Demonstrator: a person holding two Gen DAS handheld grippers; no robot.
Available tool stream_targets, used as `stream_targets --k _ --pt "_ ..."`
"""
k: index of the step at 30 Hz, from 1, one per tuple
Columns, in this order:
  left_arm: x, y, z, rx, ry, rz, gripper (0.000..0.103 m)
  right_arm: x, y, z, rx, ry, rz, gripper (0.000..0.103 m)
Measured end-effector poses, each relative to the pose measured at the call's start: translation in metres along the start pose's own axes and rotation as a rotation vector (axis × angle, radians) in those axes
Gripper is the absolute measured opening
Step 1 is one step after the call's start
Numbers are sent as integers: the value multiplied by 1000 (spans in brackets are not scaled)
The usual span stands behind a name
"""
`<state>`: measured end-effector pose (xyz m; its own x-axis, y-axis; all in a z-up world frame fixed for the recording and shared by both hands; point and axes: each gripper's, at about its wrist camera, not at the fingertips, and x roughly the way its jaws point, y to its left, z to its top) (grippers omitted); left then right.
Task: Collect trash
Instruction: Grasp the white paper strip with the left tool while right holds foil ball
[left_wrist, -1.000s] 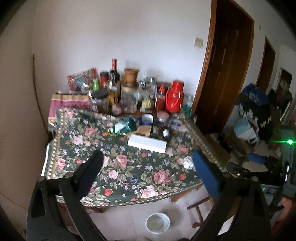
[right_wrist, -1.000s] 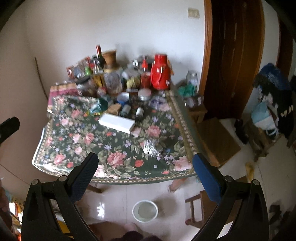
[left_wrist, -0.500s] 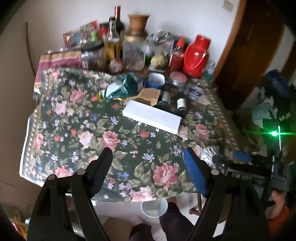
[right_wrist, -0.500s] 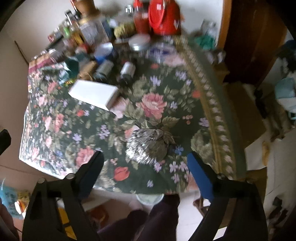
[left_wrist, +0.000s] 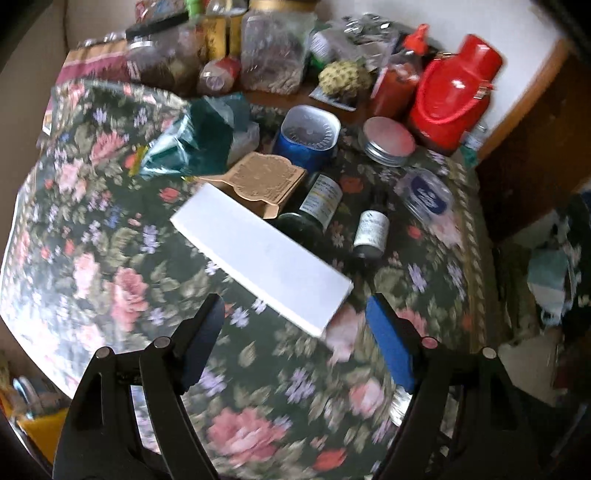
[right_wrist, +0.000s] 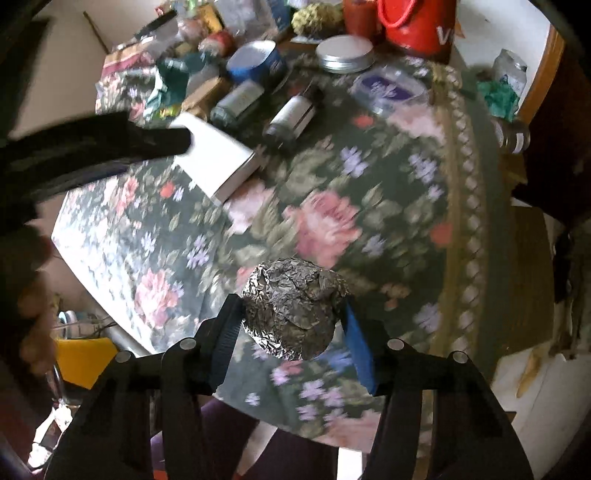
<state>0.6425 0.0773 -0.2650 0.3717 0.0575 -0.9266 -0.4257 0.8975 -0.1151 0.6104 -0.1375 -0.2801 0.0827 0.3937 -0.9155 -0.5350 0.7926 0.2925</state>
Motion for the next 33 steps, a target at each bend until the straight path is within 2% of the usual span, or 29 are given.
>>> stream_targets --k 9,12,14,20,23,25,26,33 --pt "56 -5 10 -213 38 161 79 -26 -61 14 55 -45 -94 51" --pt "62 0 8 -241 50 265 81 -30 -74 15 85 -48 -93 51" --pt "60 6 6 -260 43 274 82 -31 -80 20 97 -51 -91 51" --pt "54 29 -4 -253 43 242 82 -30 -72 33 71 -67 -62 51" --pt "49 39 -10 -250 18 224 71 -29 -60 38 30 -71 -49 51" --pt "47 44 -10 -235 5 217 56 -29 -52 40 2 -78 -42 51" --pt "45 47 -11 -224 1 212 53 -29 -48 42 -11 -83 -40 51" --pt "27 76 -23 -227 24 90 51 -37 -18 43 -58 -128 -29 51"
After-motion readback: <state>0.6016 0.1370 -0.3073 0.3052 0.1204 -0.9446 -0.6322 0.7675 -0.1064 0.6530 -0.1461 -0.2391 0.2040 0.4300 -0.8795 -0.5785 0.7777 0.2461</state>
